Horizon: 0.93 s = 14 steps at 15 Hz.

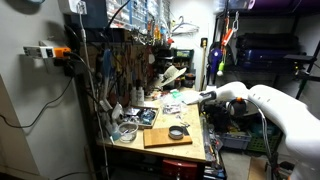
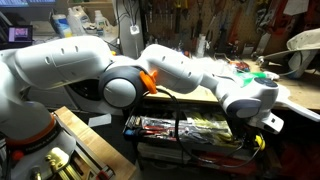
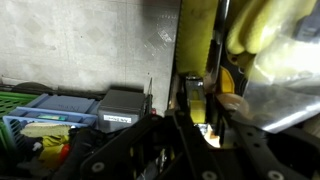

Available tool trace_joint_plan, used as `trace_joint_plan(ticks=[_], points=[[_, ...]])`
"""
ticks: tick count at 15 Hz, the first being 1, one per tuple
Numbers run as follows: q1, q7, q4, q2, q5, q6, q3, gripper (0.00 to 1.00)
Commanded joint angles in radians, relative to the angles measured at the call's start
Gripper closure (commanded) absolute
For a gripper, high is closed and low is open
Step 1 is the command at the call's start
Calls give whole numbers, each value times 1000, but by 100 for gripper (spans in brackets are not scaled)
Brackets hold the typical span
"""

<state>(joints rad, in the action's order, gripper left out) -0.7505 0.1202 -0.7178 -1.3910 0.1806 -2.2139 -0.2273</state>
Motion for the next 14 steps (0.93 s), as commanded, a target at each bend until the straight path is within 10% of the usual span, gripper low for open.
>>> trace_joint_plan(ticks=[1, 14], points=[[4, 26, 5, 13, -4, -16, -17, 94], [50, 6, -264, 259, -7, -57, -41, 94]])
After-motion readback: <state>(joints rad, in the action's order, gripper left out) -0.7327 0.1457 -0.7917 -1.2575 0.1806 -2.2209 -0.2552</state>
